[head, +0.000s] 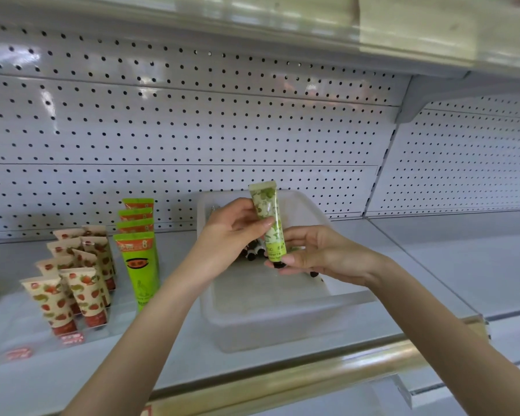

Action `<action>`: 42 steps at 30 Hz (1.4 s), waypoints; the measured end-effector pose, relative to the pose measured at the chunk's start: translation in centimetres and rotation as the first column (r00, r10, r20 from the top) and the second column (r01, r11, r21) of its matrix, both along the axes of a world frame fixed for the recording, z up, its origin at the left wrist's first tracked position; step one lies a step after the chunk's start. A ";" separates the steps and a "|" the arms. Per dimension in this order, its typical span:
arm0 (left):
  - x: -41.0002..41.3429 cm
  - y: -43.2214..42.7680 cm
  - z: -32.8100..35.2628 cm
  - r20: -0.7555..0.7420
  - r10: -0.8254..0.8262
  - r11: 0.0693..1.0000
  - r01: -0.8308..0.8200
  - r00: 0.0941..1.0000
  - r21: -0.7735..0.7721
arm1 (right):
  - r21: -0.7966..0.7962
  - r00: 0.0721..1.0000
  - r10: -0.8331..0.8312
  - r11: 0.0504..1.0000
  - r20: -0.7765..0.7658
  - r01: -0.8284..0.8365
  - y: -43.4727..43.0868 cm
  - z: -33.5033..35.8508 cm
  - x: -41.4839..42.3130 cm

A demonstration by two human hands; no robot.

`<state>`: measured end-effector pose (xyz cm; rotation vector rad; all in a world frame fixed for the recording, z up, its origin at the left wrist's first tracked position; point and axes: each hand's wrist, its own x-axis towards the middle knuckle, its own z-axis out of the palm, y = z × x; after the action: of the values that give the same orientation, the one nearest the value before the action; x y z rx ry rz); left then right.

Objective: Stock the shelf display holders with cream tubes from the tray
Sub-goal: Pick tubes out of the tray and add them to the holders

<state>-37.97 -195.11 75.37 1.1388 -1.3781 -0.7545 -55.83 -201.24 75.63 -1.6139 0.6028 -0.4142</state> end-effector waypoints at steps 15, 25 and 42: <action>1.3 0.7 -0.5 -0.001 0.134 0.990 -0.134 0.991 -0.036 | -0.504 0.679 -0.488 0.841 -0.548 0.197 -5.5 -2.2 0.3; 1.6 0.8 -0.6 -0.004 0.129 0.992 -0.129 0.992 -0.007 | -0.545 0.416 -0.479 0.837 -0.773 -0.047 -6.8 -5.0 2.2; 2.1 1.7 0.1 -0.078 0.120 0.993 -0.121 0.990 -0.013 | -0.300 0.657 -0.329 0.940 -0.678 0.161 -4.8 -2.6 -0.6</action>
<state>-35.89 -193.36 75.47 1.1563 -1.2376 -0.6909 -56.46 -206.08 73.01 -1.9013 1.4431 -0.0043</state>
